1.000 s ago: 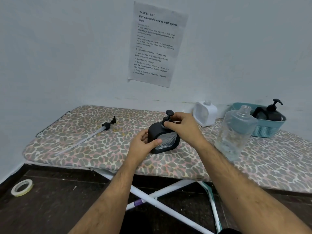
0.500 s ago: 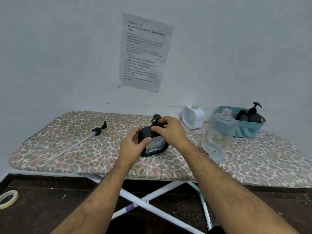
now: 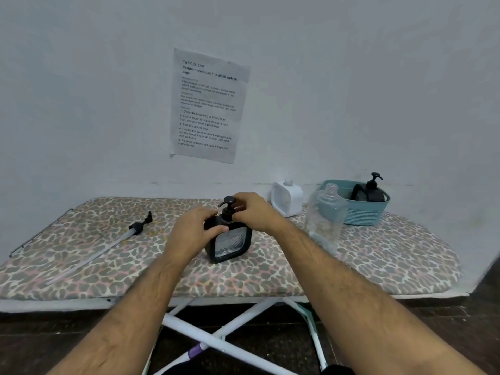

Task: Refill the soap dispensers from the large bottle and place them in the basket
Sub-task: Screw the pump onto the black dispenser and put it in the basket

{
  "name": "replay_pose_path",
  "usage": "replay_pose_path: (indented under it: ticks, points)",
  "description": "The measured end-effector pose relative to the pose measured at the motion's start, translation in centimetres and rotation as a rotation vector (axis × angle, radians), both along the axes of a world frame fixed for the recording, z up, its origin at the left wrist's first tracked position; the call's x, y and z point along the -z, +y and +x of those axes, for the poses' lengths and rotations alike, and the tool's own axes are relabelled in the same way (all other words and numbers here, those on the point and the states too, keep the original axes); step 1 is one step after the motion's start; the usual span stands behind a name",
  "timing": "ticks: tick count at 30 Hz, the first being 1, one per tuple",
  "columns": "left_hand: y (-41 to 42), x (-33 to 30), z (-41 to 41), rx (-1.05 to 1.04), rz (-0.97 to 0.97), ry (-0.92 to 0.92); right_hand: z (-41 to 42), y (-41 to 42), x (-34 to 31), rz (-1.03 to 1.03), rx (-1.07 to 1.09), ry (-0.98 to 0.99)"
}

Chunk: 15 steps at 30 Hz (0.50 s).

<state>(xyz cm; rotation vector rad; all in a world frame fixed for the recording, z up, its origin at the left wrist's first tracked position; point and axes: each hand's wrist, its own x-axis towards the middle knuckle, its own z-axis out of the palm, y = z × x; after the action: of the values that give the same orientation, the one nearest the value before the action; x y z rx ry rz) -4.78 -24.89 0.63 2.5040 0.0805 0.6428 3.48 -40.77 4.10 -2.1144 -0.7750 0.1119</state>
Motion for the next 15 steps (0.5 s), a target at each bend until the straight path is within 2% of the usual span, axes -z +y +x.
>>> replay_pose_path:
  ticks: [6, 15]
  points:
    - [0.0, -1.8, 0.7, 0.013, 0.000, 0.177, 0.0, -0.3, 0.8, 0.046, 0.069, 0.015]
    - [-0.3, -2.0, 0.7, -0.027, -0.038, 0.192, -0.4, 0.4, -0.1, -0.031, 0.033, 0.050]
